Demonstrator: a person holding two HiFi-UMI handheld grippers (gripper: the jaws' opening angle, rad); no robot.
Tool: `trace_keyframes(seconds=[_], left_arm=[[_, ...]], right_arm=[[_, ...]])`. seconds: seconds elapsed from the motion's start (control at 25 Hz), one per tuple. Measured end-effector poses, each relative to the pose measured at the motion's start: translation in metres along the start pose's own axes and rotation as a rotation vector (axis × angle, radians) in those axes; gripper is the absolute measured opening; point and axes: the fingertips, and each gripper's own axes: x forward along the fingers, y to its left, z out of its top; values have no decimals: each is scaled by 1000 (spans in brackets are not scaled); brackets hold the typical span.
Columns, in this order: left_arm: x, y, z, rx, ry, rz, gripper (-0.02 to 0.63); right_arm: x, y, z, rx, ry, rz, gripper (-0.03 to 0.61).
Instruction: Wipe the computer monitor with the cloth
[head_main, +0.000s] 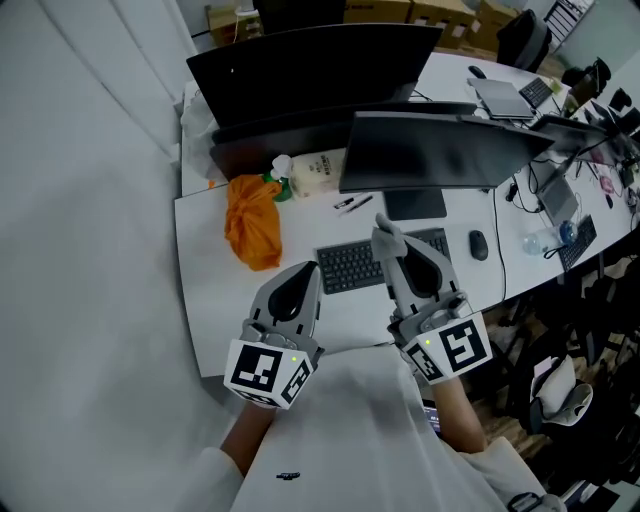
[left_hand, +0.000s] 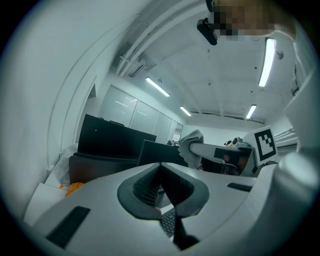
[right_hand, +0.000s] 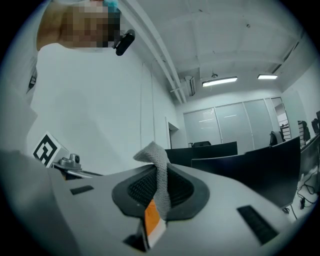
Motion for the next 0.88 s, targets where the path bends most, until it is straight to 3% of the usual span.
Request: trace_keyframes(seconds=[0.2,0.4,0.88], left_arm=[[11,-6,4,35,12,-3,18],[23,-5,17,53,-4,-4,18],[56,10,51,81,-44,8,18]], right_arm=[[13,-7,11,1,-31,27,38],[29,-12,24,-61,-63,72,40],[83,-52,55,-120,-90,56,41]])
